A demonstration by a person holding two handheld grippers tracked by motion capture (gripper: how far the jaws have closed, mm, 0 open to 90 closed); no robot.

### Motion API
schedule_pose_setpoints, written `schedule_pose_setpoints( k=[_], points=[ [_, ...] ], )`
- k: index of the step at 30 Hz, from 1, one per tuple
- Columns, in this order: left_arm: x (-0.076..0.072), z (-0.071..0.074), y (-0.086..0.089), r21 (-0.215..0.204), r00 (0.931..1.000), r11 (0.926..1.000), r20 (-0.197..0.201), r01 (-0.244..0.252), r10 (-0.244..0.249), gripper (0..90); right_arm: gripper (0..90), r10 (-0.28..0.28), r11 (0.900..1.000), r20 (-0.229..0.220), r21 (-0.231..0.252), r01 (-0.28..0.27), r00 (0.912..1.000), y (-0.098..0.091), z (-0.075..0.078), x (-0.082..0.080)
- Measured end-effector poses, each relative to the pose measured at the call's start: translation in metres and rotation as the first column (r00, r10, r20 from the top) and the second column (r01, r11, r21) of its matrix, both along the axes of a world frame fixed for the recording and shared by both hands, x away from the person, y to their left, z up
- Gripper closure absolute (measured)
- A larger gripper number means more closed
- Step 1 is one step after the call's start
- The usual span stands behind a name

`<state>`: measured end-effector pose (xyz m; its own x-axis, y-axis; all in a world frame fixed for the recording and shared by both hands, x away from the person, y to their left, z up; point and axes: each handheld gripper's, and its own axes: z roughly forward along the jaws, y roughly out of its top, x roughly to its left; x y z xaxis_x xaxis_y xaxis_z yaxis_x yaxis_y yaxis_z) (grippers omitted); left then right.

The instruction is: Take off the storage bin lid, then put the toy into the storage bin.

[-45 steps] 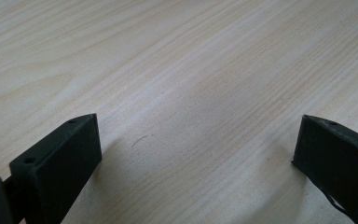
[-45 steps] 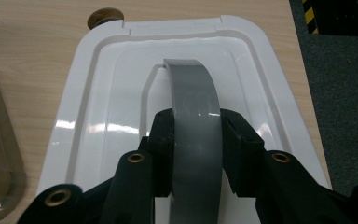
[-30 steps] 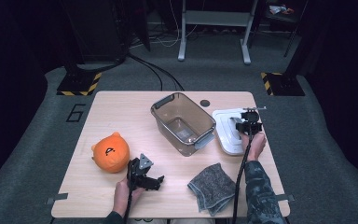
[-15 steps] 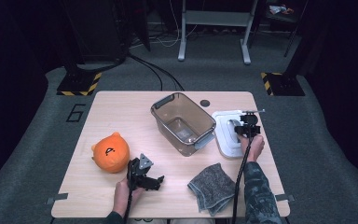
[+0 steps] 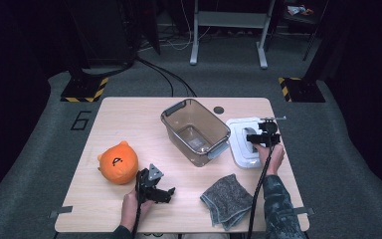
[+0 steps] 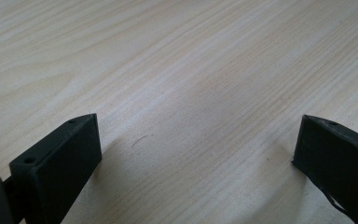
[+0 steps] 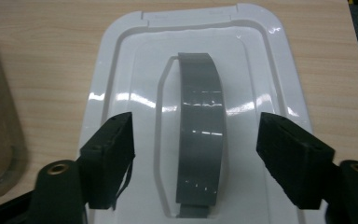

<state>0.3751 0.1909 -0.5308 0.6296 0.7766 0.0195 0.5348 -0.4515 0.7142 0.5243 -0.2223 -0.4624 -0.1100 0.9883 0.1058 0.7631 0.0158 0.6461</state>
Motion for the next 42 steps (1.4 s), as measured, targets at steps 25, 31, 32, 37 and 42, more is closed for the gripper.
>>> schedule_pose_setpoints(
  k=[25, 31, 32, 37, 42],
  points=[
    [0.000, 0.000, 0.000, 0.001, 1.0000, 1.0000, 0.001, -0.001, 0.001, 0.1, 4.5, 0.122, 0.9925, 0.093, -0.024, -0.120, 0.9882, -0.006, 0.019, -0.064],
    [0.000, 0.000, 0.000, 0.000, 1.0000, 1.0000, 0.000, -0.001, 0.001, 0.1, 2.6, 0.134, 0.9906, 0.094, -0.038, -0.131, 0.9865, -0.008, 0.010, -0.080],
    [0.000, 0.000, 0.000, 0.000, 1.0000, 1.0000, 0.000, -0.001, 0.001, 0.1, 2.6, 0.134, 0.9906, 0.094, -0.038, -0.131, 0.9865, -0.008, 0.010, -0.080],
    [0.000, 0.000, 0.000, 0.005, 1.0000, 1.0000, 0.004, 0.004, -0.004, 0.1, 2.2, 0.139, 0.9896, 0.081, -0.048, -0.135, 0.9870, -0.014, -0.007, -0.099],
    [0.001, 0.000, 0.000, 0.001, 0.9999, 0.9999, 0.002, 0.012, -0.012, 0.1, 2.0, 0.138, 0.9883, 0.063, -0.074, -0.133, 0.9884, -0.017, -0.025, -0.116]
  ],
)
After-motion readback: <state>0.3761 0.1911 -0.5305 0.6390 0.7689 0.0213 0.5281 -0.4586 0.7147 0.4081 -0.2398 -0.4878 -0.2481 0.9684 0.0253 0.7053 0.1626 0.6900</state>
